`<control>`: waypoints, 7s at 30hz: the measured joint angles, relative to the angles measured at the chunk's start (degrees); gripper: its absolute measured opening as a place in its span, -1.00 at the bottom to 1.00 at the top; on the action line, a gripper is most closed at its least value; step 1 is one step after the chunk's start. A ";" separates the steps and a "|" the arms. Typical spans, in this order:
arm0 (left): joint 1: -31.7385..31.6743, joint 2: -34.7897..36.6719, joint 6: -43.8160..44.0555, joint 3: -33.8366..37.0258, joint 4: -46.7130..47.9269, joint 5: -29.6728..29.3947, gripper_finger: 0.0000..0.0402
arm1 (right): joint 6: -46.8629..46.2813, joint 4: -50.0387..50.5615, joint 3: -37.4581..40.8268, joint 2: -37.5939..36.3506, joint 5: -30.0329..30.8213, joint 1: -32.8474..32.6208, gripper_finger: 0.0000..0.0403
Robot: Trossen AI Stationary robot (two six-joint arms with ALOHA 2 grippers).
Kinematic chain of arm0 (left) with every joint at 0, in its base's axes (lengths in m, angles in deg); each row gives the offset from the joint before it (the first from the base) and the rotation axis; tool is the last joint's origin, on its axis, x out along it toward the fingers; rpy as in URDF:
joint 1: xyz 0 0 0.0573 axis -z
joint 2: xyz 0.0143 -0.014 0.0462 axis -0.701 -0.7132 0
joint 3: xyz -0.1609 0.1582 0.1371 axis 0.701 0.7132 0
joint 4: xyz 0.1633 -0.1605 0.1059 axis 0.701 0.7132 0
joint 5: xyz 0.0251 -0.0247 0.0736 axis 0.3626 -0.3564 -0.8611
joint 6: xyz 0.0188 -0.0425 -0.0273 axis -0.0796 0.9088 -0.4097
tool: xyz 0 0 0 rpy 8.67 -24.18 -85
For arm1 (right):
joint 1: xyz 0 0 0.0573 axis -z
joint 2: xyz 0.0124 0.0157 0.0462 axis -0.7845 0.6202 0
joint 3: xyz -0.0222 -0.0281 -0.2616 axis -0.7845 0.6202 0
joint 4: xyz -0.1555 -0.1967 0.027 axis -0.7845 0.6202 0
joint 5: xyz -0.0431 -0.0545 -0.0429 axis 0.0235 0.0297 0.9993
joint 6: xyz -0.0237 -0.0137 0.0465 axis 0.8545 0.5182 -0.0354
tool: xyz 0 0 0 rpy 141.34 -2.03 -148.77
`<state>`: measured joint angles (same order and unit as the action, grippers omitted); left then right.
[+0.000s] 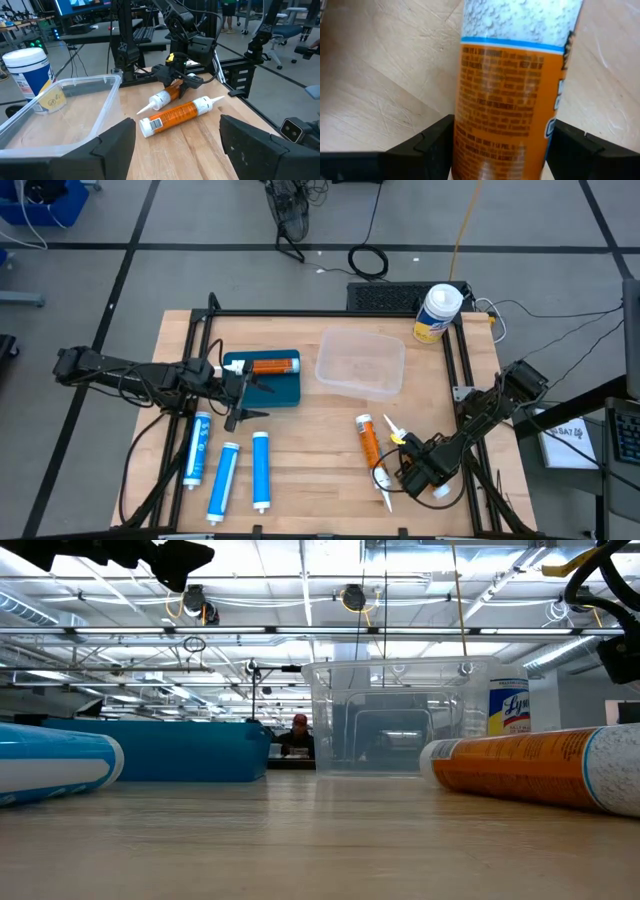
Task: Pick & place silicon tubes, Sealant and Lysol wipes
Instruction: Put the right orange sealant into the blue bin
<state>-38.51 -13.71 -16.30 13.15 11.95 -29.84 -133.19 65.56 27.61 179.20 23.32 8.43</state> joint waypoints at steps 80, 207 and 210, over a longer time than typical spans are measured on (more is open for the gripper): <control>0.00 0.00 0.00 0.00 0.00 0.00 0.35 | 0.17 0.17 0.02 0.00 -0.13 0.02 0.15; 0.00 0.02 0.00 0.02 -0.02 0.00 0.35 | 9.90 -0.87 0.17 -7.96 11.35 0.02 0.07; -0.02 0.02 0.00 0.02 -0.02 0.00 0.35 | 12.43 -3.46 0.14 -7.98 12.53 0.02 0.07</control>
<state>-38.53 -13.69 -16.30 13.17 11.93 -29.84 -120.76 62.10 27.75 171.22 35.86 8.45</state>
